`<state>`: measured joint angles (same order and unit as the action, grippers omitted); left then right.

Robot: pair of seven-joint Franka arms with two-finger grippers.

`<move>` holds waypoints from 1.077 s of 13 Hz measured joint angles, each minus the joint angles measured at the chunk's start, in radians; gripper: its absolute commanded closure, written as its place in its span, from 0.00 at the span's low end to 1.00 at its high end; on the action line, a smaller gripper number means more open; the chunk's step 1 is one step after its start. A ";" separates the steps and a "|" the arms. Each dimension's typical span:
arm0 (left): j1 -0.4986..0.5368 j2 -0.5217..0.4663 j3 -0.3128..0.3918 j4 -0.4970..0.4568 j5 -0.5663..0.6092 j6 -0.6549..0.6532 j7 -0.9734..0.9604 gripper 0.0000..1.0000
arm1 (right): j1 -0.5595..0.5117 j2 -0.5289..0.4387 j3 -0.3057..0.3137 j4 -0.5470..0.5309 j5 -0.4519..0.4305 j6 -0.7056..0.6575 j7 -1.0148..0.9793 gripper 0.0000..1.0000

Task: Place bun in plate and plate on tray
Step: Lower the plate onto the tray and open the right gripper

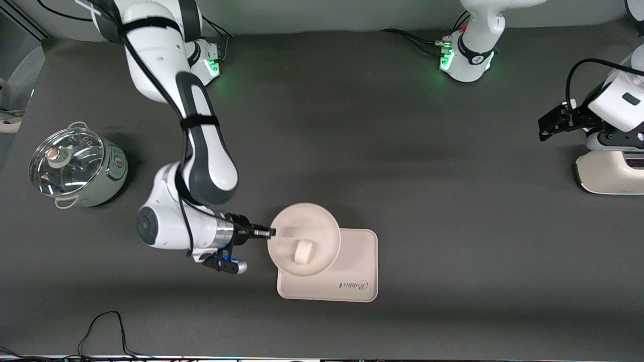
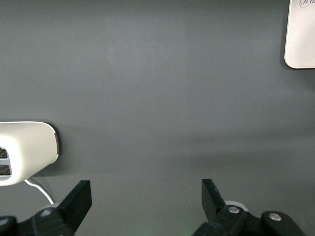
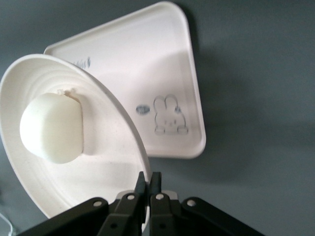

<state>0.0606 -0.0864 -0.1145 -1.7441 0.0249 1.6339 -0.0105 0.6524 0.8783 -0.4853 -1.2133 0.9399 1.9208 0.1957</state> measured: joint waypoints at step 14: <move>0.009 0.019 -0.001 0.026 0.027 -0.043 -0.002 0.00 | 0.003 0.172 0.134 0.025 0.034 0.281 0.024 0.00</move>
<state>0.0692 -0.0672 -0.1155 -1.7177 0.0514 1.5908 -0.0122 0.6553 1.0501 -0.3516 -1.1886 0.9735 2.2020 0.2199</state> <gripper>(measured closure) 0.000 0.775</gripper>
